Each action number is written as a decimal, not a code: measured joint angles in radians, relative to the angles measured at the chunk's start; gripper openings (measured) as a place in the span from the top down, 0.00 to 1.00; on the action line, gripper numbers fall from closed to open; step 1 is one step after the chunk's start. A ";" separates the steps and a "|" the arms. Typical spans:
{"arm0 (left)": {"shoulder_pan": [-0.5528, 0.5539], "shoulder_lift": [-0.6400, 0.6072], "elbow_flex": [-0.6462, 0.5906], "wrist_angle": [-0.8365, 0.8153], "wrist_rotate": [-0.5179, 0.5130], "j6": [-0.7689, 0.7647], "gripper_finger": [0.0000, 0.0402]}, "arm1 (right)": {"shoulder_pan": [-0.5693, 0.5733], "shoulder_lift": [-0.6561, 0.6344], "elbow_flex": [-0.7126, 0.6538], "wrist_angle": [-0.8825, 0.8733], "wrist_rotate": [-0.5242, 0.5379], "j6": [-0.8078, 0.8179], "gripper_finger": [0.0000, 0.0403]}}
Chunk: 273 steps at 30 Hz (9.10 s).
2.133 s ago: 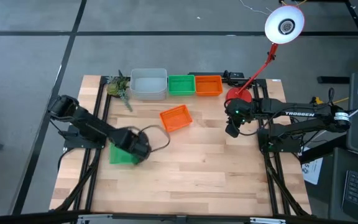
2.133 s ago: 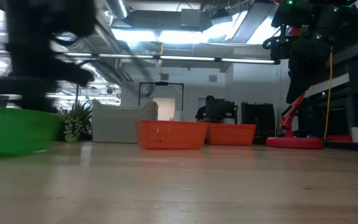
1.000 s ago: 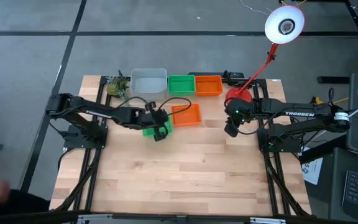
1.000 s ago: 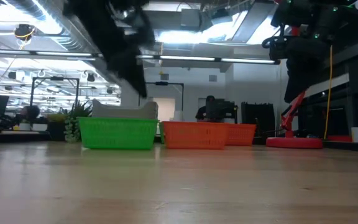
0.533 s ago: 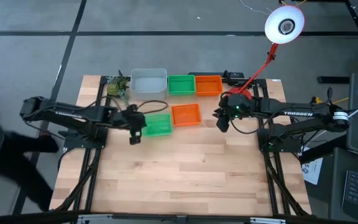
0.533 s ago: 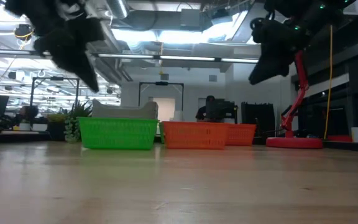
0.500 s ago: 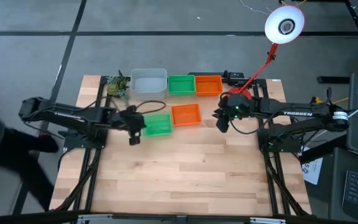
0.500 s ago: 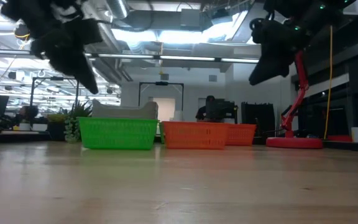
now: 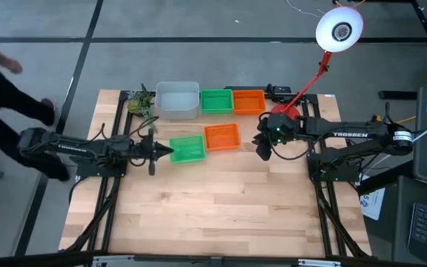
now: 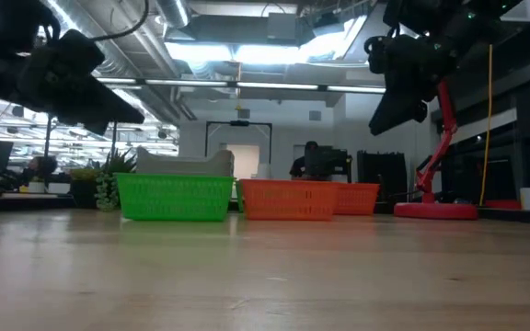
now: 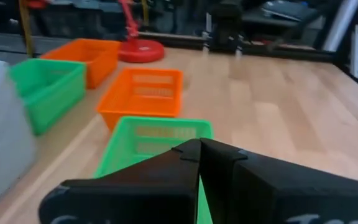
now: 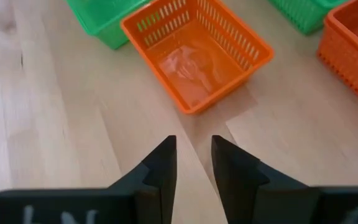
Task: Stack baskets by color
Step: Stack the bottom orange bin on top of the top orange bin, then stack the bottom green bin on top of the top green bin
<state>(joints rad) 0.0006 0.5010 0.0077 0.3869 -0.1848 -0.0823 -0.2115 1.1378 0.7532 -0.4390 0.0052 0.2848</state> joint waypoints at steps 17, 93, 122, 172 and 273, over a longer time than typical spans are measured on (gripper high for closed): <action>-0.038 -0.260 0.007 -0.339 -0.165 0.032 1.00 | -0.003 0.196 0.317 -0.180 0.001 -0.145 0.75; -0.039 -0.257 0.007 -0.342 -0.166 0.034 1.00 | 0.104 0.473 0.453 -0.295 0.277 -0.505 1.00; -0.038 -0.257 0.007 -0.342 -0.166 0.034 1.00 | -0.452 0.541 0.452 -0.181 0.078 -1.027 1.00; -0.038 -0.257 0.007 -0.342 -0.166 0.034 1.00 | -0.058 0.569 0.515 0.090 -0.318 -0.668 0.63; -0.038 -0.257 0.007 -0.341 -0.166 0.034 1.00 | -0.328 0.766 0.678 0.035 -0.052 -0.909 1.00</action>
<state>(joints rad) -0.0378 0.2440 0.0143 0.0456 -0.3506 -0.0486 -0.5396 1.9034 1.4315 -0.4038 -0.0471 -0.6243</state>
